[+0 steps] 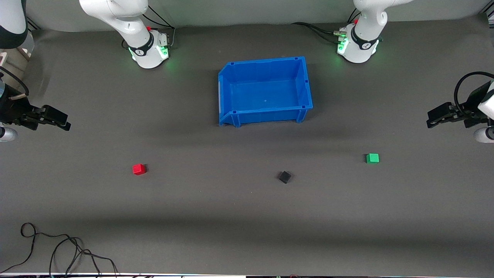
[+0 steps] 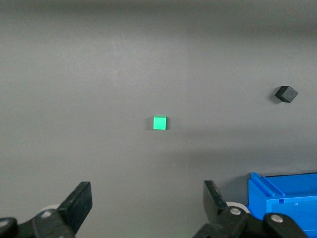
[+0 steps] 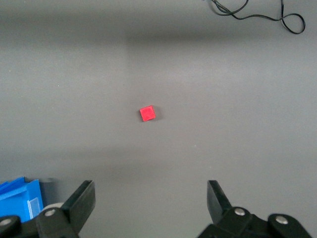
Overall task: Attach green and red cubes to black cube
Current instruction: 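Reach the right gripper to the red cube while the left gripper reaches the green cube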
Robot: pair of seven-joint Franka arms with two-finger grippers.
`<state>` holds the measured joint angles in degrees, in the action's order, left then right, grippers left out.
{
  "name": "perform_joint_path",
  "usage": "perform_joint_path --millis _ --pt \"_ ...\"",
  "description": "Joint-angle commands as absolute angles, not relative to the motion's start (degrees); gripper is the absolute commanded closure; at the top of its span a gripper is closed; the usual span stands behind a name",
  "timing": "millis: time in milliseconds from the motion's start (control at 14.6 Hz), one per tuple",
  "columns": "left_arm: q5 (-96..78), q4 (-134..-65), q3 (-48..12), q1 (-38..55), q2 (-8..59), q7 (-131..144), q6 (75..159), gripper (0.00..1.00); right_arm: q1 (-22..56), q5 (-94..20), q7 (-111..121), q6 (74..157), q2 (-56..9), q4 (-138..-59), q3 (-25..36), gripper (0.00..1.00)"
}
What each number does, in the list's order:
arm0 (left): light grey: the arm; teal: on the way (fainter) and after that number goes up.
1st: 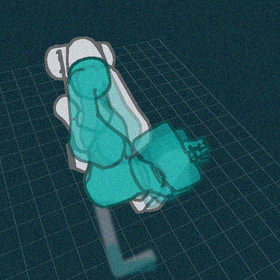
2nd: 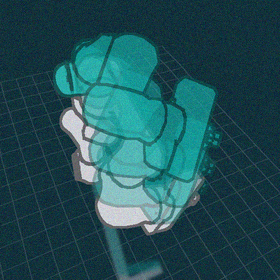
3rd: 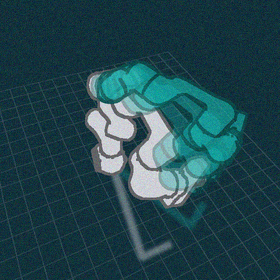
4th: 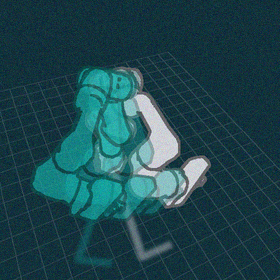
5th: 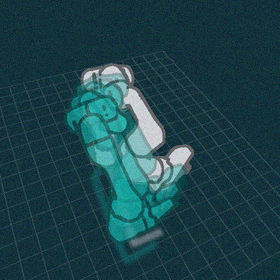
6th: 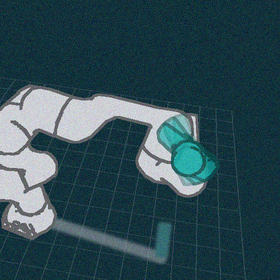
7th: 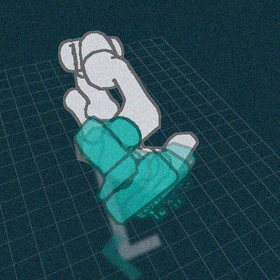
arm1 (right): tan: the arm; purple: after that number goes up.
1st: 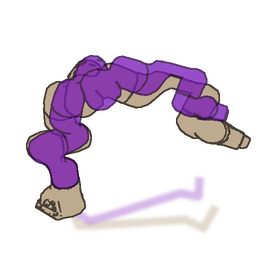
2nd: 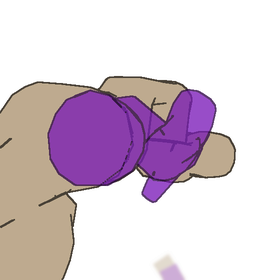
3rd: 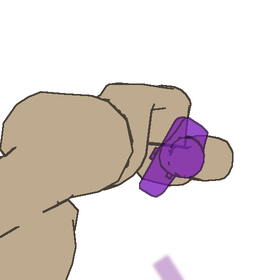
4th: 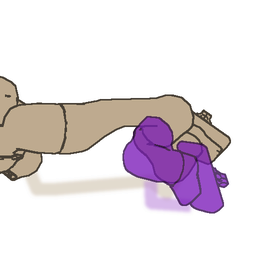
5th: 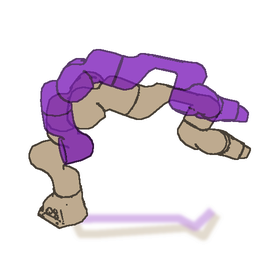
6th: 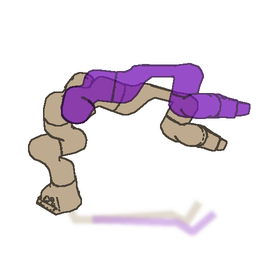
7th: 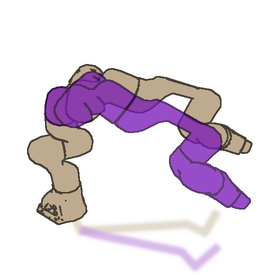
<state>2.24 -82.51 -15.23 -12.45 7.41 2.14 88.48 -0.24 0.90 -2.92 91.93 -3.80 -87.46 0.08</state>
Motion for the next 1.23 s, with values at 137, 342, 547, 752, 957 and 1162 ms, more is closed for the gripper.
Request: perform_joint_path --millis 137,342,547,752,957,1162 --pt "2.81 -80.51 -14.94 -12.04 8.79 3.25 88.77 0.00 -0.35 0.26 -3.25 90.62 -4.75 -85.34 -0.26 0.00" --pt "2.55 -81.91 -14.77 -12.83 9.31 3.43 88.95 0.00 -0.18 0.53 -3.25 90.62 -5.01 -85.52 -0.44 0.00" --pt "3.43 -83.94 -14.50 -12.74 12.03 18.65 89.29 0.00 -0.53 0.18 -2.64 90.62 -6.33 -85.52 -0.44 0.00" --pt "5.00 -84.20 -14.50 -12.30 16.07 26.53 92.54 0.00 -0.26 0.44 6.30 90.62 -7.38 -85.69 -0.35 0.00" --pt "7.03 -85.43 -14.41 -12.92 19.06 36.45 94.48 0.02 -0.26 0.18 6.33 90.62 -9.40 -86.22 -0.18 0.00" --pt "7.47 -87.79 -14.41 -12.04 21.96 48.73 98.07 0.01 -0.61 -0.09 6.24 91.58 -13.87 -86.22 -0.18 0.00"
